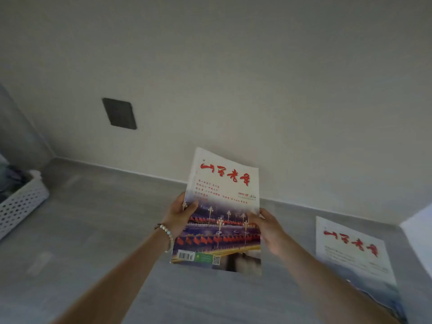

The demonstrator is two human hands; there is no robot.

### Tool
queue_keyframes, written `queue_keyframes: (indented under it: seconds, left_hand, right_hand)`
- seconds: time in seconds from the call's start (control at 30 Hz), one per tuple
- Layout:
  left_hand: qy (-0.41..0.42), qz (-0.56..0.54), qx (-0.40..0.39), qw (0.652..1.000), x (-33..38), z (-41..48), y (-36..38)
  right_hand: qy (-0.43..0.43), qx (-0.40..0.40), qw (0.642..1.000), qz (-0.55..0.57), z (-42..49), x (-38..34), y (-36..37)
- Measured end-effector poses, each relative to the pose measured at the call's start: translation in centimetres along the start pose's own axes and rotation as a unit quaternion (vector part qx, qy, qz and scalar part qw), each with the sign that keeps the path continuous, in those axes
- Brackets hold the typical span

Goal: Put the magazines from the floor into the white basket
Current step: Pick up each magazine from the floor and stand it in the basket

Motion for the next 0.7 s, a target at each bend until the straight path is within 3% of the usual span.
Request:
queue_keyframes:
  seconds: [0.17,0.37,0.47,0.7]
  left_hand:
    - [-0.005,-0.02,0.17,0.985,-0.4,-2.0,-16.9]
    - [-0.014,-0.069,0.281,0.957,-0.7,-6.2,-34.0]
    - [0.005,-0.083,0.319,0.944,-0.5,-8.2,-41.0]
    - [0.017,-0.079,0.476,0.876,-1.3,-12.3,-53.6]
  right_hand:
    - [-0.048,-0.077,0.995,-0.043,1.9,-5.3,15.8]
    - [-0.107,-0.147,0.981,-0.071,2.3,-10.4,33.6]
    - [-0.143,-0.179,0.969,-0.094,2.2,-12.8,41.3]
    - [-0.222,-0.234,0.939,-0.12,3.1,-16.9,56.2]
Point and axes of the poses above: each hand's wrist, its own z-axis towards the middle knuckle, its own y-axis out of the palm, x = y × z, the point moved 7 cm from there along z, towards the middle knuckle, and after that the axes turned 1 degree about z, right-handed, at the moved point
